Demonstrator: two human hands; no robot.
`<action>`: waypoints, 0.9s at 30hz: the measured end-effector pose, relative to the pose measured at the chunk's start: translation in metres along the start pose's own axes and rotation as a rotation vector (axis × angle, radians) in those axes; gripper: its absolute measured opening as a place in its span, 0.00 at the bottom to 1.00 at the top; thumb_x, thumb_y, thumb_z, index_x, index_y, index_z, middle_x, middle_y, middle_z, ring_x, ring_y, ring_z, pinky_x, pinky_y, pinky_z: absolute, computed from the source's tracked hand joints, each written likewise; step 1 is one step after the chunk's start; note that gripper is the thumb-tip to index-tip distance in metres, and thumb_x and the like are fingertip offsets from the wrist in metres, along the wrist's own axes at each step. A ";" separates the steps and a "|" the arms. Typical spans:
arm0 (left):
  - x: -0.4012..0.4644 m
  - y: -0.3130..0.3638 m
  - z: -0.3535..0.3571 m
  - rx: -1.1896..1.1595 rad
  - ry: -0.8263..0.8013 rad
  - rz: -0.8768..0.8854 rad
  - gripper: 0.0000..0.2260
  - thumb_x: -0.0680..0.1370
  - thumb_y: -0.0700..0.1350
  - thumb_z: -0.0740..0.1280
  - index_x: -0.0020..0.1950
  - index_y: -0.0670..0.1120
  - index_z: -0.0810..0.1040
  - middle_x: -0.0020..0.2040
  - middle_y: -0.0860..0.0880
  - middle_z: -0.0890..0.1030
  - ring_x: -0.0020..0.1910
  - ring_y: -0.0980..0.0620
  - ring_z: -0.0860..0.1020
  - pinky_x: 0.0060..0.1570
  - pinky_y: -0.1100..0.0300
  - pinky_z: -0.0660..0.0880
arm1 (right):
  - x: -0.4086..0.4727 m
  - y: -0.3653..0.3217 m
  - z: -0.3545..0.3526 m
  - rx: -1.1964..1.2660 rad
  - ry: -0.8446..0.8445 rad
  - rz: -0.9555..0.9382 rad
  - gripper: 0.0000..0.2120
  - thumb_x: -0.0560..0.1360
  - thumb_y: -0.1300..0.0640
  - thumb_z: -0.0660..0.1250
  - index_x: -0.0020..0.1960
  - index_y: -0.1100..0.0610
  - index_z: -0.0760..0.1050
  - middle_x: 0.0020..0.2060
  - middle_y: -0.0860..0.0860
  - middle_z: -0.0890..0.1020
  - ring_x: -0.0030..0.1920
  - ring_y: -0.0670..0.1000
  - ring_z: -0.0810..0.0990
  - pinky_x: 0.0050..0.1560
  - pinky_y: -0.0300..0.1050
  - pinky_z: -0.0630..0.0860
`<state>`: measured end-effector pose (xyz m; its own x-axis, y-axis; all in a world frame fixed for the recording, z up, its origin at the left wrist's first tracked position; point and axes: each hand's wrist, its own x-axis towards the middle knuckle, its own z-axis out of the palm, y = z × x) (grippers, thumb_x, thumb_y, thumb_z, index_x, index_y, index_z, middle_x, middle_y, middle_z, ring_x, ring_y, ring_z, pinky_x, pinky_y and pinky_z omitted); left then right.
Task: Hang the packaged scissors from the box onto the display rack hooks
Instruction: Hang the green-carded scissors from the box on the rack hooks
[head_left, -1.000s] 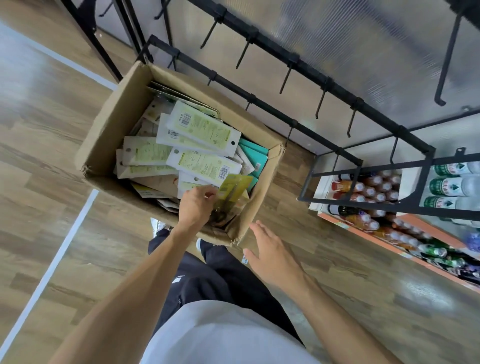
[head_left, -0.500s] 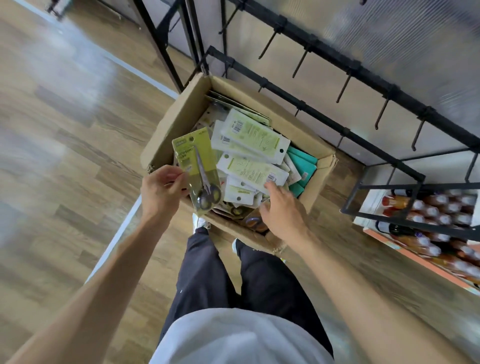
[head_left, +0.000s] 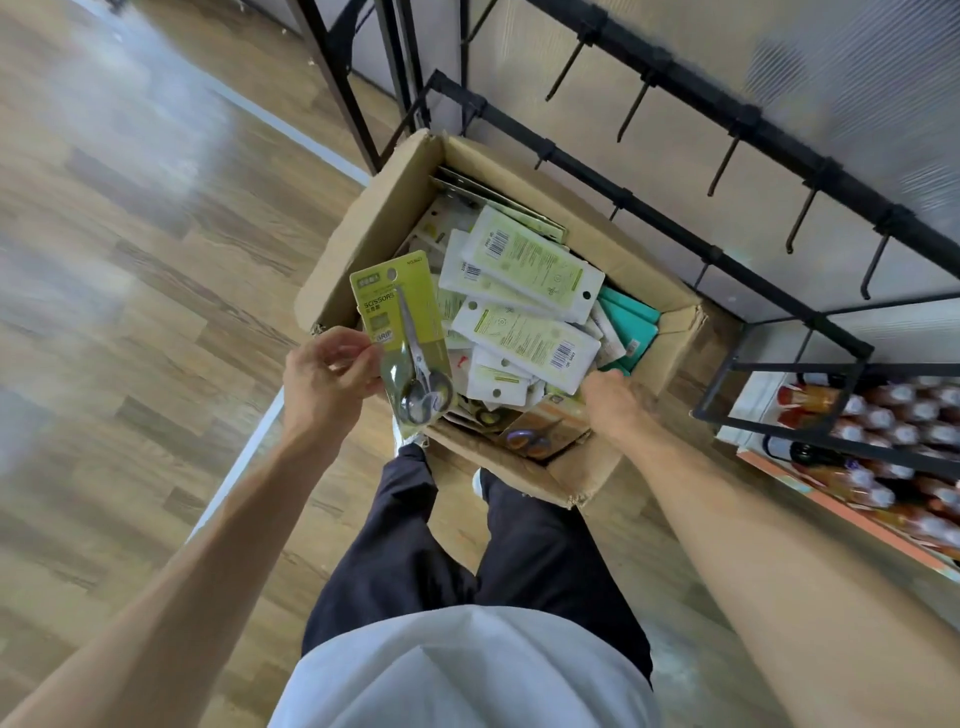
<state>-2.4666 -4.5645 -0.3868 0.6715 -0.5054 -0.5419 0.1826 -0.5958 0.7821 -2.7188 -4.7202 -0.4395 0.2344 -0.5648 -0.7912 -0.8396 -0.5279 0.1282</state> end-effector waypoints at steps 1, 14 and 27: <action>0.002 0.000 -0.001 0.001 0.001 -0.004 0.11 0.77 0.34 0.69 0.40 0.48 0.81 0.39 0.46 0.83 0.39 0.46 0.84 0.43 0.47 0.83 | 0.002 -0.001 -0.003 0.016 0.020 -0.013 0.11 0.79 0.68 0.58 0.56 0.59 0.75 0.53 0.57 0.79 0.47 0.58 0.78 0.42 0.48 0.74; 0.011 -0.001 -0.011 -0.015 0.004 0.004 0.09 0.77 0.33 0.70 0.40 0.45 0.81 0.36 0.49 0.82 0.37 0.49 0.83 0.41 0.50 0.83 | 0.043 -0.066 -0.001 0.087 0.371 -0.125 0.26 0.75 0.65 0.70 0.69 0.61 0.62 0.67 0.61 0.67 0.62 0.58 0.72 0.52 0.47 0.76; -0.015 0.031 -0.019 -0.073 -0.058 0.028 0.07 0.78 0.35 0.70 0.42 0.44 0.80 0.38 0.46 0.82 0.38 0.48 0.82 0.37 0.59 0.82 | -0.051 -0.006 -0.039 1.062 0.367 0.022 0.12 0.79 0.56 0.68 0.61 0.59 0.79 0.52 0.52 0.81 0.51 0.51 0.79 0.51 0.42 0.74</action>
<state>-2.4571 -4.5634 -0.3481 0.6348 -0.5574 -0.5351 0.2180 -0.5352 0.8161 -2.7061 -4.7131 -0.3766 0.1971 -0.8125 -0.5486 -0.7960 0.1940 -0.5734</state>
